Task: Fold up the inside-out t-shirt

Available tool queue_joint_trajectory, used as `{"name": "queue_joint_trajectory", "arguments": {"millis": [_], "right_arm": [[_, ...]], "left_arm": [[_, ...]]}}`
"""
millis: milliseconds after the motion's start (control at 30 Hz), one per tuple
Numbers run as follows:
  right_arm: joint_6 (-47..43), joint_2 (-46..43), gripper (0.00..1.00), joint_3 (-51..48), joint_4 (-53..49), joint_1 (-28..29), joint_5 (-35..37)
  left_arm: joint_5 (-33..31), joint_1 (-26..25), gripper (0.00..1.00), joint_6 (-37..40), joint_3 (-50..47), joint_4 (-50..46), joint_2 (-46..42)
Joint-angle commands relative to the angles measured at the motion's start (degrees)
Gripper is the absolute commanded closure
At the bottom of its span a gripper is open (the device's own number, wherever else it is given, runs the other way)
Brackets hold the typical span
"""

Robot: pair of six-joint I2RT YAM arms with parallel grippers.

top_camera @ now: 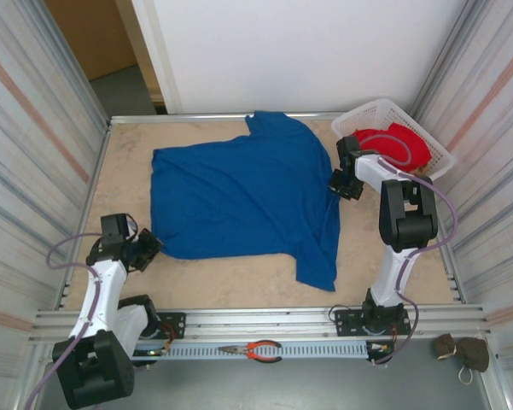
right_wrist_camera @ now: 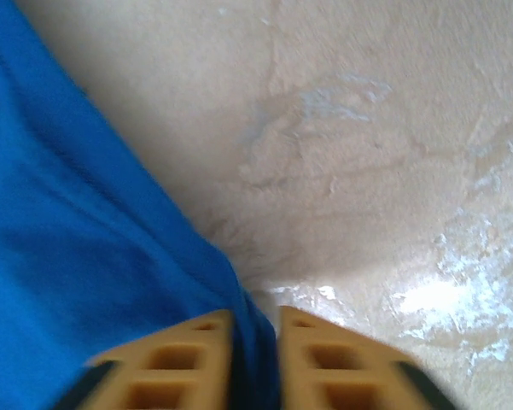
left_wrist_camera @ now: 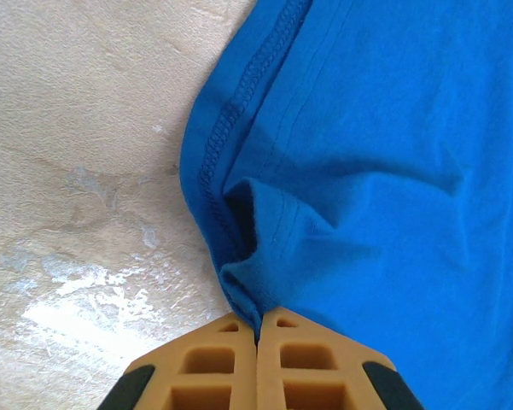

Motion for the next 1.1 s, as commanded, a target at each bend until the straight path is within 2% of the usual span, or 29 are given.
{"name": "queue_joint_trajectory", "arguments": {"millis": [0, 133, 400, 667, 800, 933, 1067], "right_arm": [[0.7, -2.6, 0.46, -0.6, -0.8, -1.2, -1.4], [-0.8, -8.6, 0.44, -1.8, -0.9, 1.1, -7.1], [4.7, -30.5, 0.36, -14.7, -5.4, 9.5, -4.5], [14.2, -49.9, 0.35, -29.2, -19.1, 19.6, 0.1], [20.0, -58.8, 0.33, -34.2, -26.0, 22.9, -0.8], [23.6, -63.1, 0.32, -37.0, -30.2, 25.1, -1.7], [26.1, -62.8, 0.36, -39.7, -27.8, 28.6, -3.7]], "left_arm": [[0.1, -0.1, 1.0, 0.4, -0.5, -0.1, 0.1], [0.1, -0.2, 1.0, 0.4, -0.1, -0.4, -0.3], [0.6, -0.1, 1.0, -0.3, -0.4, 0.0, -0.9], [0.4, -0.1, 1.0, -1.2, -1.2, 0.0, -2.6], [1.0, -0.1, 1.0, -2.0, -2.0, 0.6, -3.2], [1.4, -0.1, 1.0, -2.2, -2.4, 0.7, -3.5], [1.5, 0.0, 1.0, -2.4, -2.7, 0.7, -4.0]]}}
